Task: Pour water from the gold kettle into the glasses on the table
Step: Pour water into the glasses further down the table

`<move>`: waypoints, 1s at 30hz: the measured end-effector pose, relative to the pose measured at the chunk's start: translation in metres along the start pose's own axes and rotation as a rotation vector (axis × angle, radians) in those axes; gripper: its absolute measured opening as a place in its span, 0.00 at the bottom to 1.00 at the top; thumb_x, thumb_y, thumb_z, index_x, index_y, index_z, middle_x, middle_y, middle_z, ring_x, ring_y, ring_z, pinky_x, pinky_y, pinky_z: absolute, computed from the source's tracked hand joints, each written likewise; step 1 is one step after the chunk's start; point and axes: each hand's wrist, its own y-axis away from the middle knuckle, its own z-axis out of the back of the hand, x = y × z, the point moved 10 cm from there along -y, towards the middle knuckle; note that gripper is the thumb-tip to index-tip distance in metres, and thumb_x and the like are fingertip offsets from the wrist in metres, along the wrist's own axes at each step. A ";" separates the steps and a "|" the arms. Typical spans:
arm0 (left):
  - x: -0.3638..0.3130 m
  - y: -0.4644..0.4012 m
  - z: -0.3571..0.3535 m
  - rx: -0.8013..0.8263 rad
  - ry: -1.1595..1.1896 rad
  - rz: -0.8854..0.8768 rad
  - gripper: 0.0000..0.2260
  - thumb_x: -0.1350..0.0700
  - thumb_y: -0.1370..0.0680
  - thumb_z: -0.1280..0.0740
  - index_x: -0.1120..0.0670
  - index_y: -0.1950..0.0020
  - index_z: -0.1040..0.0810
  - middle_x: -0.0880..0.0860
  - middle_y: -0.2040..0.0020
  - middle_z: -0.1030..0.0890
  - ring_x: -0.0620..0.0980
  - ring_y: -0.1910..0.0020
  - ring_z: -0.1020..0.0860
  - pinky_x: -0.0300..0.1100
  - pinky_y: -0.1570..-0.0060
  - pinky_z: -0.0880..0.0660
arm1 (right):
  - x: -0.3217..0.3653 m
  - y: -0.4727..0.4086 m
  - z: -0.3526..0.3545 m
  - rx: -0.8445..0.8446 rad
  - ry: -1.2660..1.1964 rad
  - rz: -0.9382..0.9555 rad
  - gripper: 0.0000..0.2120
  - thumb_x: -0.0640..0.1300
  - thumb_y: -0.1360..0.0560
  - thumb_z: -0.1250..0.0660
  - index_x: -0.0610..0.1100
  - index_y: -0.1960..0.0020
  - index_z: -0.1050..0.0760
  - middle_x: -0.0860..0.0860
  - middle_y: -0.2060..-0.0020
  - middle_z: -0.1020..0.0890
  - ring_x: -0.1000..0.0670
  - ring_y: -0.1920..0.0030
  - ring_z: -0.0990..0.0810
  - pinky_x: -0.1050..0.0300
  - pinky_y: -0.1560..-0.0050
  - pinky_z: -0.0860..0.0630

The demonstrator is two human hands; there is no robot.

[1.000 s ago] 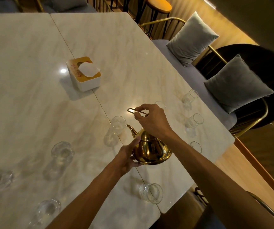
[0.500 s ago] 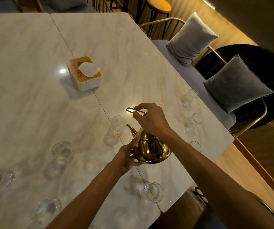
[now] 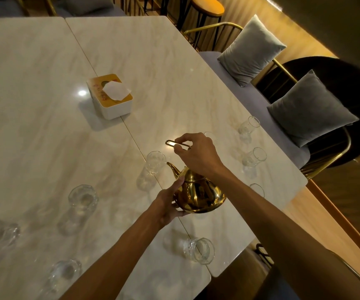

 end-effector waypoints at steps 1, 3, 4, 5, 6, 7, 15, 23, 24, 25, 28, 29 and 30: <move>0.000 0.001 -0.001 -0.001 0.002 0.001 0.27 0.45 0.26 0.28 0.54 0.32 0.30 0.60 0.34 0.26 0.63 0.35 0.27 0.58 0.48 0.22 | 0.000 0.000 0.000 0.001 0.003 0.001 0.12 0.50 0.22 0.30 0.48 0.40 0.17 0.49 0.35 0.19 0.51 0.51 0.18 0.51 0.45 0.19; 0.000 0.001 -0.001 -0.001 0.000 -0.003 0.27 0.44 0.27 0.27 0.54 0.33 0.29 0.60 0.35 0.26 0.63 0.35 0.26 0.57 0.51 0.21 | 0.000 0.000 -0.001 0.002 0.004 -0.002 0.12 0.50 0.22 0.30 0.48 0.41 0.17 0.49 0.35 0.19 0.50 0.52 0.17 0.49 0.45 0.18; 0.000 0.001 -0.001 0.001 -0.002 -0.005 0.27 0.44 0.27 0.27 0.54 0.33 0.29 0.60 0.35 0.26 0.63 0.36 0.26 0.57 0.51 0.21 | 0.000 0.000 0.000 0.002 0.001 -0.004 0.12 0.50 0.22 0.30 0.48 0.41 0.17 0.49 0.36 0.19 0.49 0.52 0.17 0.49 0.46 0.18; 0.000 0.001 -0.002 0.003 -0.002 -0.007 0.27 0.44 0.27 0.28 0.54 0.32 0.29 0.60 0.35 0.26 0.63 0.36 0.26 0.57 0.52 0.21 | 0.000 0.001 0.000 0.002 0.000 -0.005 0.12 0.50 0.22 0.30 0.48 0.41 0.17 0.49 0.36 0.19 0.49 0.51 0.16 0.49 0.46 0.18; 0.000 0.001 -0.002 0.002 -0.001 -0.007 0.28 0.45 0.27 0.27 0.54 0.32 0.30 0.60 0.35 0.26 0.63 0.37 0.26 0.57 0.52 0.20 | 0.000 0.001 0.000 0.003 -0.001 -0.006 0.12 0.50 0.22 0.30 0.48 0.41 0.17 0.49 0.36 0.19 0.49 0.51 0.16 0.49 0.45 0.18; 0.000 0.001 -0.002 0.001 0.000 -0.007 0.29 0.44 0.28 0.27 0.54 0.31 0.30 0.60 0.35 0.26 0.63 0.37 0.26 0.57 0.52 0.21 | 0.000 0.001 0.001 0.004 -0.001 -0.005 0.12 0.50 0.22 0.30 0.48 0.41 0.17 0.49 0.36 0.19 0.49 0.50 0.17 0.50 0.45 0.18; -0.003 0.001 -0.003 0.004 -0.051 -0.022 0.25 0.44 0.27 0.28 0.53 0.35 0.27 0.59 0.38 0.23 0.62 0.38 0.24 0.55 0.55 0.20 | -0.005 0.003 0.003 -0.009 -0.018 -0.006 0.13 0.50 0.22 0.30 0.48 0.40 0.17 0.48 0.37 0.18 0.49 0.57 0.15 0.49 0.48 0.18; -0.006 -0.001 0.009 -0.025 -0.149 -0.079 0.31 0.45 0.31 0.27 0.59 0.33 0.25 0.60 0.39 0.21 0.61 0.38 0.23 0.58 0.48 0.21 | -0.021 0.020 0.005 -0.050 -0.120 -0.037 0.12 0.50 0.21 0.31 0.49 0.40 0.19 0.53 0.59 0.17 0.55 0.67 0.20 0.63 0.65 0.25; -0.007 -0.001 0.011 -0.025 -0.160 -0.087 0.29 0.46 0.30 0.27 0.59 0.34 0.25 0.59 0.40 0.20 0.60 0.40 0.22 0.58 0.48 0.21 | -0.024 0.023 0.005 -0.056 -0.138 -0.042 0.11 0.50 0.21 0.31 0.49 0.40 0.20 0.54 0.64 0.19 0.56 0.70 0.22 0.65 0.68 0.28; -0.008 -0.002 0.013 -0.027 -0.171 -0.094 0.28 0.46 0.29 0.27 0.60 0.34 0.25 0.58 0.41 0.19 0.58 0.42 0.22 0.58 0.49 0.20 | -0.026 0.026 0.005 -0.063 -0.151 -0.046 0.11 0.50 0.21 0.32 0.50 0.40 0.20 0.55 0.67 0.21 0.56 0.71 0.23 0.65 0.69 0.29; -0.009 -0.004 0.020 -0.052 -0.203 -0.104 0.29 0.47 0.29 0.26 0.60 0.32 0.26 0.58 0.41 0.19 0.58 0.44 0.21 0.56 0.52 0.19 | -0.033 0.034 0.003 -0.071 -0.194 -0.057 0.10 0.50 0.21 0.32 0.50 0.40 0.21 0.54 0.70 0.23 0.57 0.75 0.26 0.66 0.70 0.29; -0.010 -0.005 0.023 -0.065 -0.216 -0.108 0.30 0.47 0.30 0.26 0.60 0.32 0.26 0.58 0.40 0.19 0.58 0.43 0.21 0.56 0.53 0.19 | -0.035 0.036 0.003 -0.074 -0.211 -0.059 0.10 0.50 0.20 0.32 0.51 0.41 0.21 0.53 0.71 0.23 0.57 0.75 0.27 0.66 0.70 0.29; -0.011 -0.006 0.025 -0.079 -0.229 -0.116 0.31 0.47 0.30 0.25 0.60 0.32 0.26 0.59 0.40 0.19 0.59 0.43 0.21 0.56 0.53 0.19 | -0.037 0.038 0.003 -0.080 -0.229 -0.058 0.09 0.50 0.20 0.32 0.51 0.41 0.21 0.52 0.71 0.22 0.56 0.76 0.28 0.65 0.69 0.28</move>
